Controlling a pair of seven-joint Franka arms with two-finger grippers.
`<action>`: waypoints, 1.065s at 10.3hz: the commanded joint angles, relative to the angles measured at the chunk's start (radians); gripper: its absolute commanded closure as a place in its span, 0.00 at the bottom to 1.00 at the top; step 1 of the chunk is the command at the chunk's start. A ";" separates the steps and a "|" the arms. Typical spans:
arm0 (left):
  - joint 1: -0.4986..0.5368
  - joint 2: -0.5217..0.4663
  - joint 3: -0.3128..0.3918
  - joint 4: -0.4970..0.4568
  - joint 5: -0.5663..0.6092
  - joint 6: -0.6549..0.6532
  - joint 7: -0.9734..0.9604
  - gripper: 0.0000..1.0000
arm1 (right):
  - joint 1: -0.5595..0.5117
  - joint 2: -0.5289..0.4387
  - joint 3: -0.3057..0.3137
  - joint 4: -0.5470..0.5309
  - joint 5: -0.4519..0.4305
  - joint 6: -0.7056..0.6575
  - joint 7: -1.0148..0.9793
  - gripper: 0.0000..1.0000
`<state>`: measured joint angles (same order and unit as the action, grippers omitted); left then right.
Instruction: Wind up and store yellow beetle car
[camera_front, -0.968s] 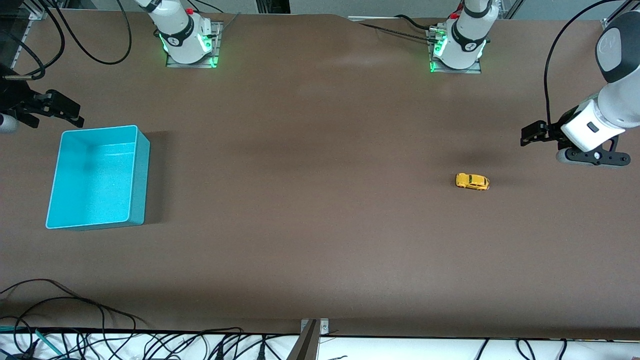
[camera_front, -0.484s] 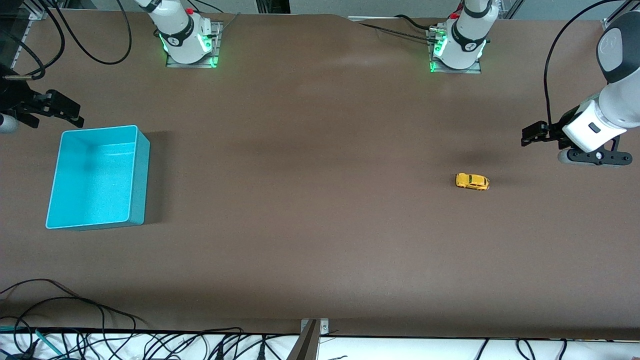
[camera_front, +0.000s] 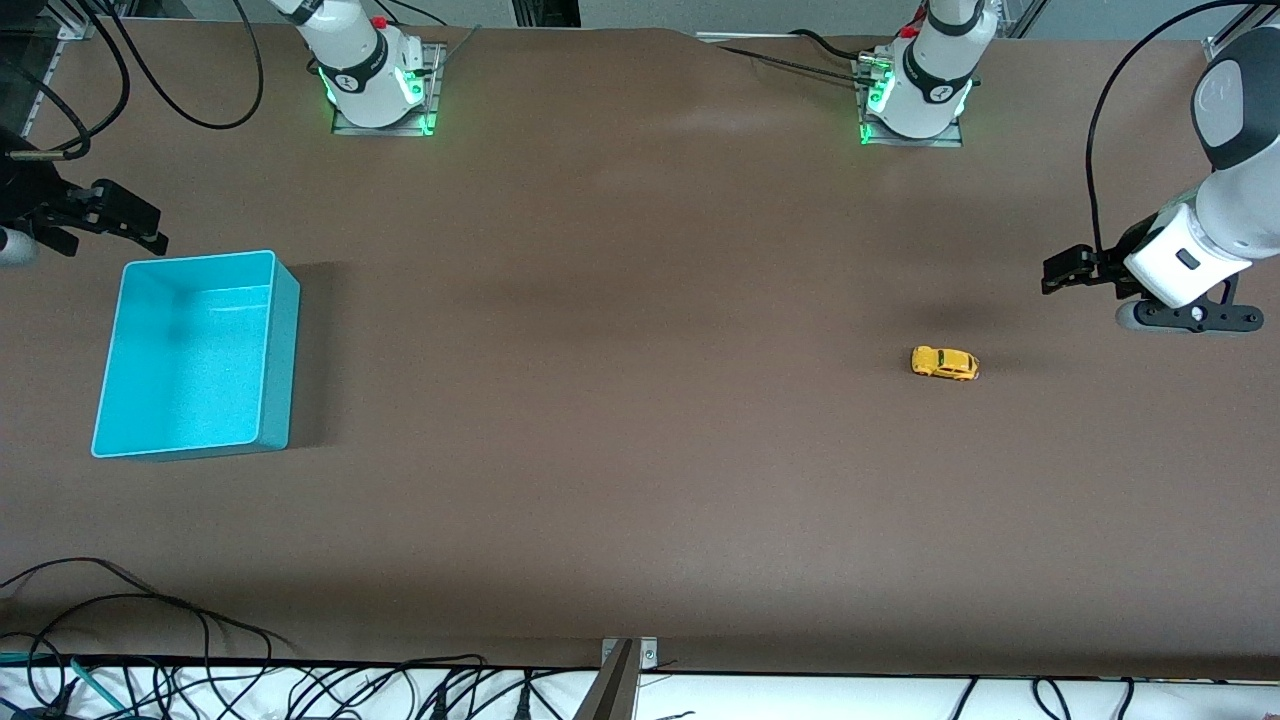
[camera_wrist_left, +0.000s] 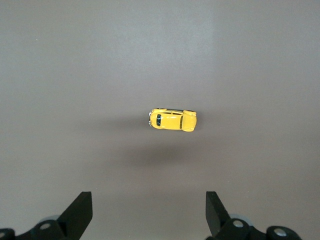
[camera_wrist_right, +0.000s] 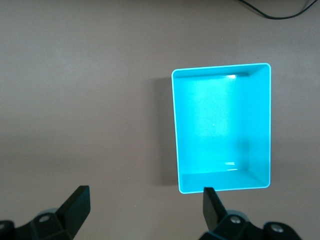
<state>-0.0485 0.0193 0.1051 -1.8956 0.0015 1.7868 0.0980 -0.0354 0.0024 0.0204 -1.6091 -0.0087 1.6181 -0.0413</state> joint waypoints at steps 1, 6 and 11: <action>-0.001 0.007 0.002 0.007 -0.021 -0.015 -0.030 0.00 | -0.004 0.007 -0.002 0.023 0.012 -0.021 -0.015 0.00; 0.018 0.030 0.005 0.003 -0.021 -0.026 -0.085 0.00 | -0.004 0.007 -0.002 0.023 0.012 -0.021 -0.015 0.00; 0.019 0.184 0.002 -0.011 -0.026 0.041 -0.611 0.00 | -0.004 0.007 0.000 0.023 0.012 -0.021 -0.015 0.00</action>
<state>-0.0294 0.1569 0.1068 -1.9135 0.0006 1.8002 -0.3851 -0.0356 0.0028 0.0199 -1.6091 -0.0087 1.6181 -0.0415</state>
